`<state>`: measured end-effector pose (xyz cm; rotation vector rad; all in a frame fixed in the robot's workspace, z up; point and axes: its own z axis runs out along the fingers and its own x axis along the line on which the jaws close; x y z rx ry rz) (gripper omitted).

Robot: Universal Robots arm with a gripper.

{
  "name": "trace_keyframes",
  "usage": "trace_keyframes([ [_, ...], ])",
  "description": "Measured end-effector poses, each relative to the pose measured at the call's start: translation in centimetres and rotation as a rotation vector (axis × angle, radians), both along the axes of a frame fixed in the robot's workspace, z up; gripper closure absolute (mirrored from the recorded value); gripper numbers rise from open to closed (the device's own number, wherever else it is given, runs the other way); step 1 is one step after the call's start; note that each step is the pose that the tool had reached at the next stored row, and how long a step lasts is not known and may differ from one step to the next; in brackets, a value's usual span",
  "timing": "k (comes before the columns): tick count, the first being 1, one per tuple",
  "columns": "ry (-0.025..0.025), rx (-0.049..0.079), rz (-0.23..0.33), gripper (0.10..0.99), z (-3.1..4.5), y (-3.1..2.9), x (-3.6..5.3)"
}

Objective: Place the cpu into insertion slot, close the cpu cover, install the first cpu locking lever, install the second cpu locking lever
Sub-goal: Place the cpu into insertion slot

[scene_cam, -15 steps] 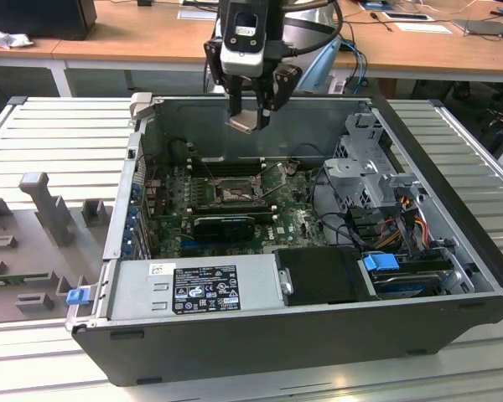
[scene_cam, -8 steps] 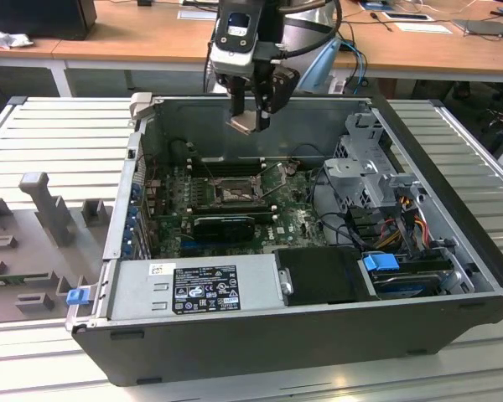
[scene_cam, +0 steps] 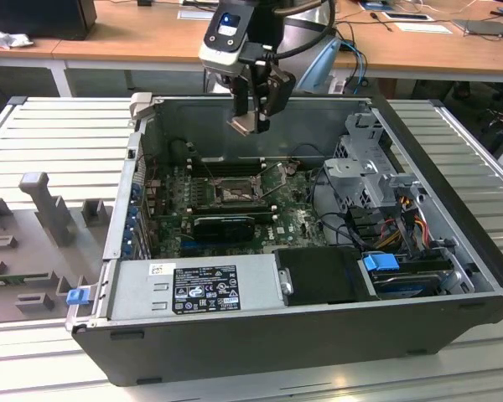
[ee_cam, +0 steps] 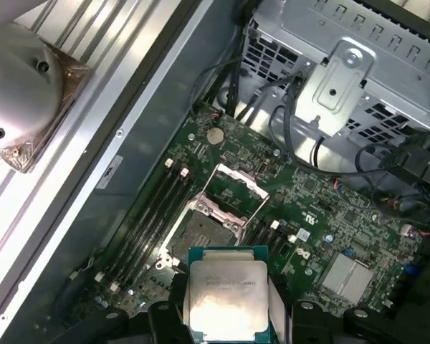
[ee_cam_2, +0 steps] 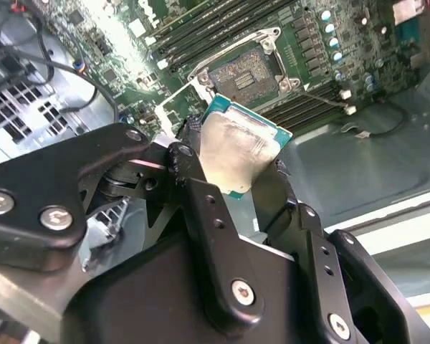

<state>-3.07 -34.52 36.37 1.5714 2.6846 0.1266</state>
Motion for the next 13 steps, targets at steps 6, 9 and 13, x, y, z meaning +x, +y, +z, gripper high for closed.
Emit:
trace_keyframes([
  [6, 0.0000, 0.000, -0.109, 0.557, -0.09, 0.00, 0.00],
  [9, 0.0000, 0.000, -0.175, 0.557, -0.15, 0.00, 0.00],
  [13, 0.0000, 0.000, -0.246, 0.557, -0.25, 0.00, 0.00],
])
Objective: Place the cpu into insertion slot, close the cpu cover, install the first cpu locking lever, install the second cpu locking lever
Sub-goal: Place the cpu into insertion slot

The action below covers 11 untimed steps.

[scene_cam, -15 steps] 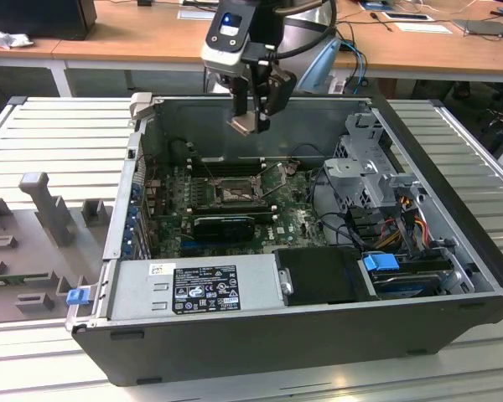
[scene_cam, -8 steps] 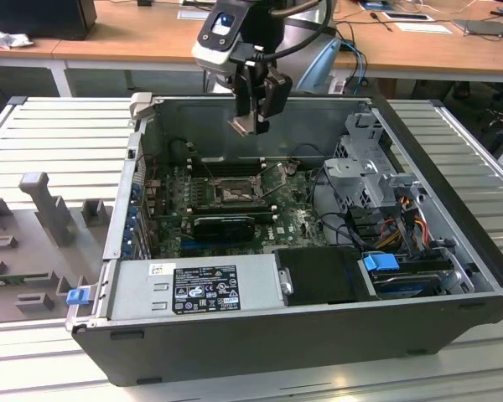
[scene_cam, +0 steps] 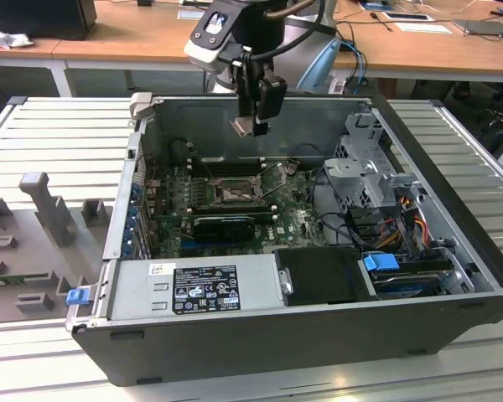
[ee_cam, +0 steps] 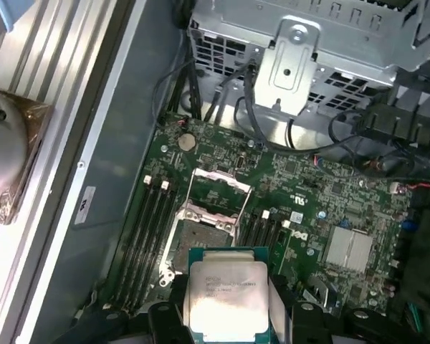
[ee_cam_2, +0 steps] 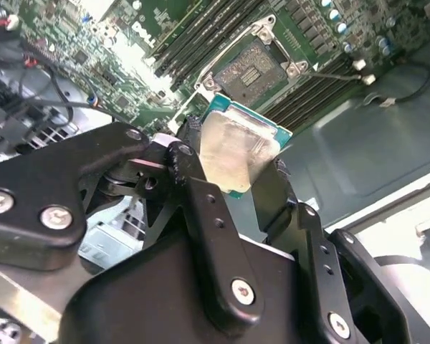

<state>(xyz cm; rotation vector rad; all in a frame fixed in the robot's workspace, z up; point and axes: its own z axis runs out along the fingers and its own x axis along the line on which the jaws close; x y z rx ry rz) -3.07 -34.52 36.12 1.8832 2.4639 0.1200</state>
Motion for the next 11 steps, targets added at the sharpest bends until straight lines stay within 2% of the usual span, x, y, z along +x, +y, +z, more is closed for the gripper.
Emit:
trace_keyframes([
  [8, 0.0000, 0.000, -0.165, 0.557, -0.85, 0.00, 0.00],
  [10, 0.0000, 0.000, -0.249, 0.557, -1.43, 0.00, 0.00],
  [11, 0.0001, 0.000, -0.270, 0.557, -1.62, 0.00, 0.00],
])
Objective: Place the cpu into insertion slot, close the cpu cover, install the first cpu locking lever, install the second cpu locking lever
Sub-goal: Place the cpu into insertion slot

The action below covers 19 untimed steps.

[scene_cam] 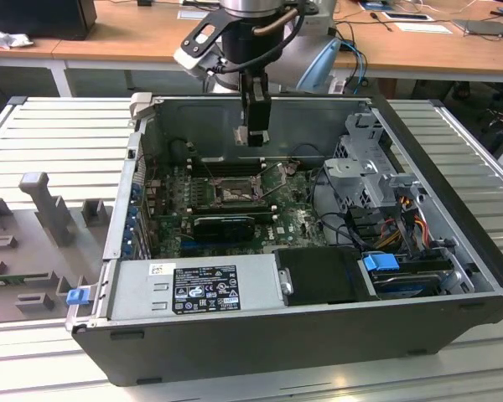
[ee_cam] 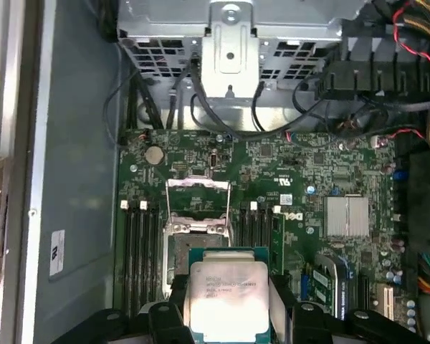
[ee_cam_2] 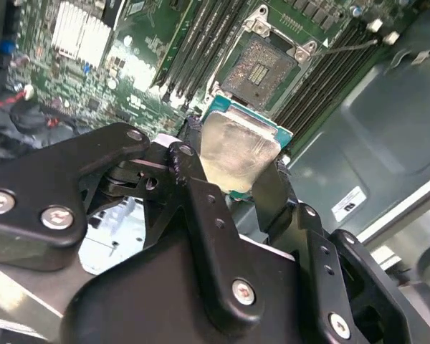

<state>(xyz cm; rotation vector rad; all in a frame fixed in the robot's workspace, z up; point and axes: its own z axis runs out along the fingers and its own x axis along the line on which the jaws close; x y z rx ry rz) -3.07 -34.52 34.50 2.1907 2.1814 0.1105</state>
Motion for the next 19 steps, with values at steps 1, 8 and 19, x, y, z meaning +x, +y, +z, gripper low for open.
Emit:
trace_keyframes([
  [1, -0.0001, 0.000, -0.002, 0.557, -0.22, 0.00, 0.00],
  [8, -0.0001, 0.000, -0.004, 0.557, -2.41, 0.00, 0.00],
  [19, -0.0001, 0.000, 0.012, 0.557, -5.27, 0.07, -0.09],
])
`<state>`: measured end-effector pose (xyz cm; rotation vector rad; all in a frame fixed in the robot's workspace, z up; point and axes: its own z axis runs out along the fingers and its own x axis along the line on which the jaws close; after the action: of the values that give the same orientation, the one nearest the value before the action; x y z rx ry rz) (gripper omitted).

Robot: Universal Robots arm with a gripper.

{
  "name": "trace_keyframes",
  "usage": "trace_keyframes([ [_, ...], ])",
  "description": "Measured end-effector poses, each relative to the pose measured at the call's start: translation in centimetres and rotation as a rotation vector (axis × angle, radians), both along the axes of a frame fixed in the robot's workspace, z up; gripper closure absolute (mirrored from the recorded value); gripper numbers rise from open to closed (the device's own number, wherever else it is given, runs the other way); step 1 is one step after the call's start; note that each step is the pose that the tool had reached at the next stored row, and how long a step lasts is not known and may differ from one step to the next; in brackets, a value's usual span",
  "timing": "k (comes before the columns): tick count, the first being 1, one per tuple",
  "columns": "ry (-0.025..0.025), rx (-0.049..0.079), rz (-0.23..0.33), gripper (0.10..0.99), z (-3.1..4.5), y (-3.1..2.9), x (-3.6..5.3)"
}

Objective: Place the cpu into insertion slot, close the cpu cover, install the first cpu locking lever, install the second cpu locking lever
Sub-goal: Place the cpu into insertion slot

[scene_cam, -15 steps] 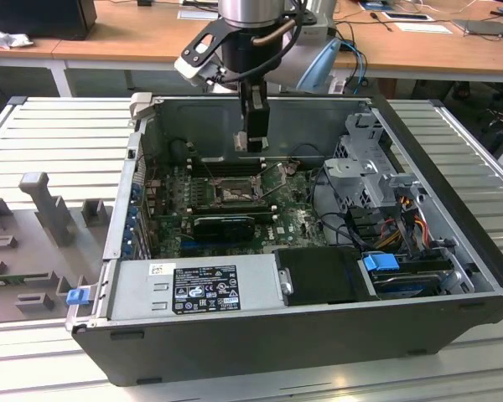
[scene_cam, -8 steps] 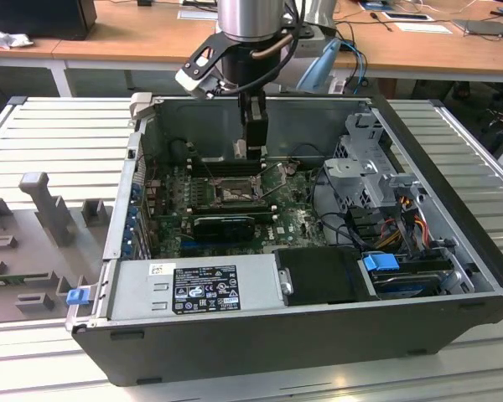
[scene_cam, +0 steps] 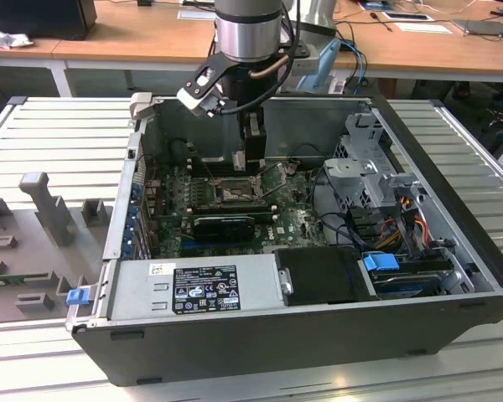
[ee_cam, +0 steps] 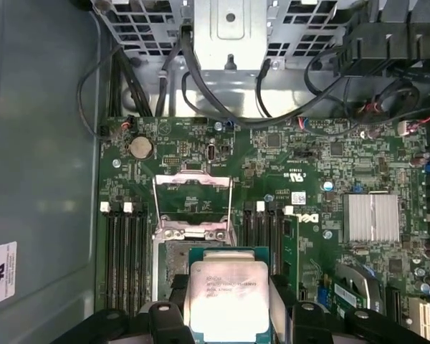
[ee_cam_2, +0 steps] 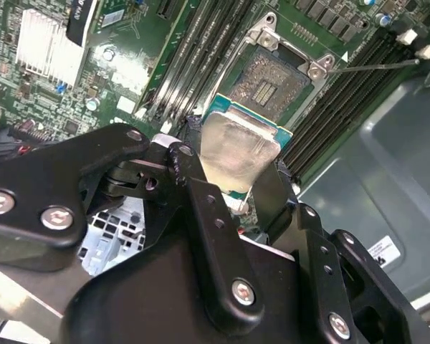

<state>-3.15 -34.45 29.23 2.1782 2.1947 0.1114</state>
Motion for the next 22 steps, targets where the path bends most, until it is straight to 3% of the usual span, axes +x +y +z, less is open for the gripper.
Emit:
trace_keyframes([
  [3, 0.0000, 0.001, 0.004, 0.557, -0.64, 0.08, -0.06],
  [6, 0.0000, 0.001, 0.005, 0.557, -1.84, 0.32, -0.39],
  [14, -0.0011, 0.001, 0.008, 0.557, -3.71, 0.52, -0.45],
  [19, -0.0036, 0.001, 0.041, 0.557, -5.08, 0.98, -1.03],
  [22, -0.0037, 0.001, 0.040, 0.557, -5.44, 1.42, -1.20],
])
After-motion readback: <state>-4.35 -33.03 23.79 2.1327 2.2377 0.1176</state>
